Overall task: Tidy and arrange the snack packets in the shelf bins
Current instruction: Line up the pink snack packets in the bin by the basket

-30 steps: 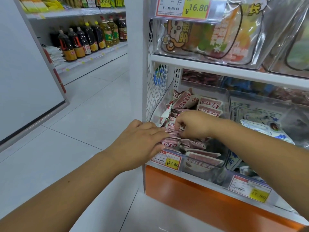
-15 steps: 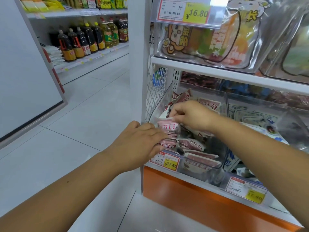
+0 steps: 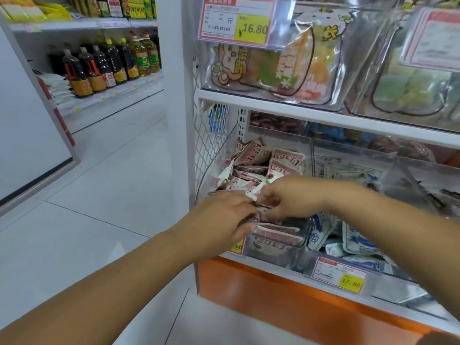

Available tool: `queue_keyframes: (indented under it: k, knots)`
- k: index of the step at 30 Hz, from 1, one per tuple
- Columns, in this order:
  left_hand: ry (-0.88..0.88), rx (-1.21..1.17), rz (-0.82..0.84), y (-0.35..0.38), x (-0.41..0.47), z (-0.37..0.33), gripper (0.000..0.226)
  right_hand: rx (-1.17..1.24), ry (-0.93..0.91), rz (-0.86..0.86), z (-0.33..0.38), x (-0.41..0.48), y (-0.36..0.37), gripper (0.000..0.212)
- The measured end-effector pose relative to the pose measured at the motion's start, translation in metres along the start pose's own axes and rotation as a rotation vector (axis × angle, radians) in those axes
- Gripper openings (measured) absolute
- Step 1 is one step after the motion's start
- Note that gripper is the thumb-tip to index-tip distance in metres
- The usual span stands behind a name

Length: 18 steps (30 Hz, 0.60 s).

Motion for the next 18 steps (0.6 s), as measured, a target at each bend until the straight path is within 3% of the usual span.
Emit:
queue_keyframes:
  k: [4, 8, 12, 16, 18]
  knots:
    - [-0.009, -0.139, -0.018, -0.001, -0.001, 0.008, 0.044, -0.069, -0.016, -0.053, 0.002, 0.009, 0.002, 0.032]
    - [0.046, -0.088, -0.065, -0.002, -0.011, 0.013, 0.042, 0.055, -0.077, -0.148, -0.004, 0.007, 0.006, 0.026]
    - [0.027, -0.075, -0.041, 0.001, -0.017, 0.020, 0.046, 0.045, -0.103, -0.114, -0.004, 0.010, 0.012, 0.021]
    - [0.009, -0.100, -0.014, 0.002, -0.015, 0.022, 0.047, 0.003, -0.080, -0.102, 0.000, 0.019, 0.012, 0.045]
    - [0.008, -0.113, -0.014, 0.001, -0.016, 0.022, 0.046, -0.076, -0.076, -0.128, 0.005, 0.020, 0.011, 0.046]
Point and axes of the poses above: each hand's wrist, its own x-axis towards the middle knuckle, its own y-axis out of the palm, z = x × y, the point moved 6 cm from there along x, towards the middle knuckle, and after that the axes turned 12 degrees about -x, right-handed, at the moved point
